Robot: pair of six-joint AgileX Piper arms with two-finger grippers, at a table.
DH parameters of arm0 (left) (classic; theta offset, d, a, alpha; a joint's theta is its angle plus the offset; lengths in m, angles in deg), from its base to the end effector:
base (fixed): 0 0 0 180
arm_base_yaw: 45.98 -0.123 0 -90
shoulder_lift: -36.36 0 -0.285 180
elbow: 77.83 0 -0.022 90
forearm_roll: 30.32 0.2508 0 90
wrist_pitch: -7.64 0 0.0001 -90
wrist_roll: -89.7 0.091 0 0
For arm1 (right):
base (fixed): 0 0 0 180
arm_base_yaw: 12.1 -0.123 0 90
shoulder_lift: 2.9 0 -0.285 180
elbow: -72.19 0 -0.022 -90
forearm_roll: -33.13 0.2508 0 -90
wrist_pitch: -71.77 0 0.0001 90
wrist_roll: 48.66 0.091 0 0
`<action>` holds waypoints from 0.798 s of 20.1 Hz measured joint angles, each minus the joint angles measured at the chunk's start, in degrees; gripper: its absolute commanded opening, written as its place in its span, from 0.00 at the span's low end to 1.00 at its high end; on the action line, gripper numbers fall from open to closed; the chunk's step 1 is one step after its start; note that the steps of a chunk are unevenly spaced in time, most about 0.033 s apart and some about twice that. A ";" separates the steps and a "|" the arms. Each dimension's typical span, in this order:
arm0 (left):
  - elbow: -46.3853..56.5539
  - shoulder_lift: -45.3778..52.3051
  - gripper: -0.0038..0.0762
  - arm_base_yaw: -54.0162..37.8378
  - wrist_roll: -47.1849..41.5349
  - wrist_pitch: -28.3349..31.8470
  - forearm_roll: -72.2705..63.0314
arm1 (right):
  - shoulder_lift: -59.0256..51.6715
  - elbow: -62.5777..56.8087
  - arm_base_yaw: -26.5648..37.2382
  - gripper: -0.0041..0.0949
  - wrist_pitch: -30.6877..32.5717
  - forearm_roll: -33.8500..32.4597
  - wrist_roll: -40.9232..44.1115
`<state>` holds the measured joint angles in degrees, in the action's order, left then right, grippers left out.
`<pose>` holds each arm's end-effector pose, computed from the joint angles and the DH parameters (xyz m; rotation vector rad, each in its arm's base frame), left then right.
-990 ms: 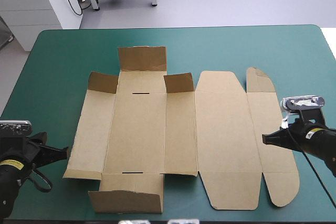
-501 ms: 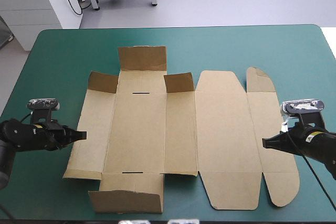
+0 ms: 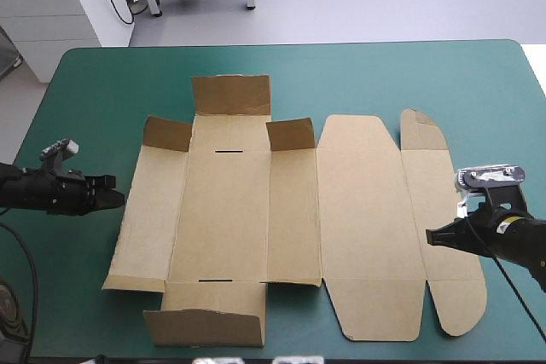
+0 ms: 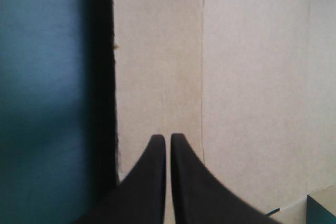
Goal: Fold the box
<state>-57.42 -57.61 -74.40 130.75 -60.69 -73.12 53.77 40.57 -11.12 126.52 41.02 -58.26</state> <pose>0.2579 0.0742 0.2535 -0.1119 2.6685 -0.8183 0.1482 0.0077 0.3185 -0.1348 2.4826 0.0957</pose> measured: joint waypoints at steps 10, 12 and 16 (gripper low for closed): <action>-4.18 -0.29 0.69 0.36 -6.67 -0.76 10.93 | 0.00 0.00 0.00 0.02 0.32 0.04 0.00; -4.18 -0.29 0.67 0.55 -6.48 1.24 11.32 | 0.00 0.00 0.00 0.02 0.38 0.04 0.00; -4.18 -0.29 0.65 0.59 -6.48 2.77 11.26 | 0.00 0.00 0.00 0.02 0.94 0.04 0.00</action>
<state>-61.60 -57.90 -73.81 124.27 -57.92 -61.86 53.77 40.57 -11.12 127.46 41.06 -58.26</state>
